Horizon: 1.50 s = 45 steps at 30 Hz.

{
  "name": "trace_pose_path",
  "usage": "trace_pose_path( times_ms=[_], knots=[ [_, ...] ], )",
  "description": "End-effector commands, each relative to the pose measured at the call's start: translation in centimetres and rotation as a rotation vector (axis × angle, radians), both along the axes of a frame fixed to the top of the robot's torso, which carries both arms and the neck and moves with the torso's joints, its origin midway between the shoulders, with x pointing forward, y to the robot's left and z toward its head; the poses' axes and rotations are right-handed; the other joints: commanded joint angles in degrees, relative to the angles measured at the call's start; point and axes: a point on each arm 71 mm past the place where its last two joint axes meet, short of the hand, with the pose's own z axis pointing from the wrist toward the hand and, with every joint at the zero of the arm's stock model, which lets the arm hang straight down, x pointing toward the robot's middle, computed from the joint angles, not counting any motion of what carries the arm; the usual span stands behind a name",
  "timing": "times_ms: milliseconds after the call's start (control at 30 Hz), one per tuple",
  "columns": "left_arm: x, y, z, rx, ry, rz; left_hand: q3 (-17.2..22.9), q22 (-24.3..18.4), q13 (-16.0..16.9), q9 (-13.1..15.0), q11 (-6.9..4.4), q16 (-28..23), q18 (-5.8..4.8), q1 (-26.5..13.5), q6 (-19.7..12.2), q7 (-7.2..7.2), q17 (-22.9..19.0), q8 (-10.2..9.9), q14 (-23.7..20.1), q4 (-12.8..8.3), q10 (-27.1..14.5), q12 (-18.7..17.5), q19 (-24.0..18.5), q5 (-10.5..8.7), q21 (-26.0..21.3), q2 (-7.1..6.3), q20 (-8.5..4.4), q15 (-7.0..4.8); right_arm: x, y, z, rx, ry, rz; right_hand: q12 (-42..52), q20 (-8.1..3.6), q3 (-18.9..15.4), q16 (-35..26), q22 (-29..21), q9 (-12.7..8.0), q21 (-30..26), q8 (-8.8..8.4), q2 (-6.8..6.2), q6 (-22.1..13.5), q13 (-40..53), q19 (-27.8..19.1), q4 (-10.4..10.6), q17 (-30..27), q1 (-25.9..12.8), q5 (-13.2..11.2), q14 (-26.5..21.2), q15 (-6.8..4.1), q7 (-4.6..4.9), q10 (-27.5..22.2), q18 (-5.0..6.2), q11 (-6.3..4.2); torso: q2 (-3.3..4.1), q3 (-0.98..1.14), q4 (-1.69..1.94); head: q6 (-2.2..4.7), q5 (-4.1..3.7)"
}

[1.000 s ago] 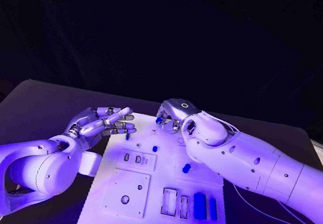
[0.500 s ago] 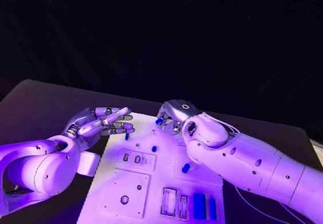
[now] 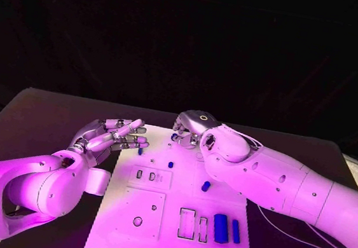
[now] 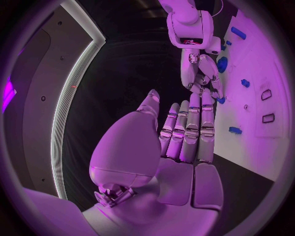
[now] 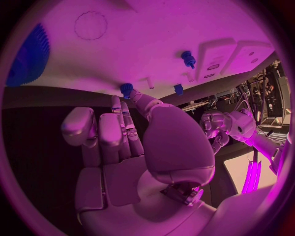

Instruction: Assemble the parts on the task board

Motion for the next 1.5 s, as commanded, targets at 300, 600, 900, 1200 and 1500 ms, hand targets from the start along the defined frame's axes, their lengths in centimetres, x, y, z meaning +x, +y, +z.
trace_pose_path(
  times_ms=[300,600,900,1200,1500],
  knots=[
    [0.0,-0.3,0.1,-0.012,-0.004,-0.021,-0.1,-0.1,-0.1,-0.1,0.01,-0.4,0.16,0.1,-0.4,0.22,0.1,-0.3,-0.3,-0.5,-0.5,-0.4,0.0,-0.26,-0.4,0.41,0.48,0.3,-0.3,-0.2,0.2,0.014,-0.015,-0.001,0.0,0.26,-0.3,-0.5,-0.3,-0.1,-0.2,-0.3,-0.67,-1.2,0.0,-0.5,0.2,-0.4,0.3,-0.3,0.9,0.59,0.1,-1.4,-0.39,0.12,-0.03,0.06,0.08,-0.07,-0.14],
    [0.1,0.1,0.1,-0.011,-0.004,-0.015,-0.1,-0.1,-0.1,-0.1,0.02,-0.4,0.16,0.2,-0.4,0.22,0.1,-0.3,-0.4,-0.6,-0.6,-0.4,0.0,-0.26,-0.4,0.42,0.49,0.31,-2.5,-4.2,2.0,0.128,0.025,-0.029,1.6,0.3,-1.5,0.0,0.3,-0.1,0.3,-0.26,-2.28,-1.8,0.9,-0.3,0.7,0.1,-0.3,0.1,0.9,0.24,0.45,2.3,-0.39,-0.32,-0.2,0.05,-0.37,0.08,-0.12],
    [0.2,0.5,0.1,-0.009,-0.005,-0.009,-0.1,-0.1,-0.1,-0.1,0.02,-0.4,0.16,0.2,-0.4,0.21,0.1,-0.3,-0.4,-0.6,-0.6,-0.4,0.0,-0.26,-0.4,0.43,0.5,0.32,-3.9,-10.6,2.5,0.145,0.21,-0.169,21.9,-2.81,-16.7,11.5,14.1,0.2,9.1,0.13,-4.64,-5.9,20.4,5.0,4.2,18.6,0.8,7.0,3.3,-2.23,-1.32,14.6,-2.75,-3.18,-0.73,0.19,-1.56,0.16,0.01],
    [0.3,0.4,0.0,-0.011,-0.004,-0.013,-0.1,-0.1,-0.1,-0.1,0.02,-0.4,0.16,0.2,-0.4,0.21,0.1,-0.3,-0.4,-0.6,-0.6,-0.4,0.0,-0.26,-0.4,0.43,0.5,0.32,-3.3,-12.3,1.9,0.093,0.231,-0.234,67.6,-1.53,-21.7,16.5,19.5,0.3,12.4,0.18,-2.27,-6.1,69.0,6.1,10.7,28.7,5.3,7.9,4.4,-1.34,-0.21,15.0,-3.65,-2.2,-0.79,0.36,-1.76,-0.05,-0.12],
    [0.4,0.4,0.0,-0.01,-0.003,-0.012,-0.1,-0.1,-0.1,-0.1,0.02,-0.4,0.16,0.2,-0.4,0.21,0.1,-0.3,-0.4,-0.6,-0.6,-0.4,0.0,-0.26,-0.4,0.43,0.5,0.32,-2.5,-11.9,1.1,0.104,0.237,-0.261,72.3,-1.32,-21.2,17.0,20.2,0.3,12.9,0.3,-1.38,-5.8,73.8,6.3,11.0,29.8,6.3,8.1,4.5,-1.12,-0.09,16.3,-3.75,-2.02,-0.78,0.28,-1.69,-0.21,-0.12]
  ],
)
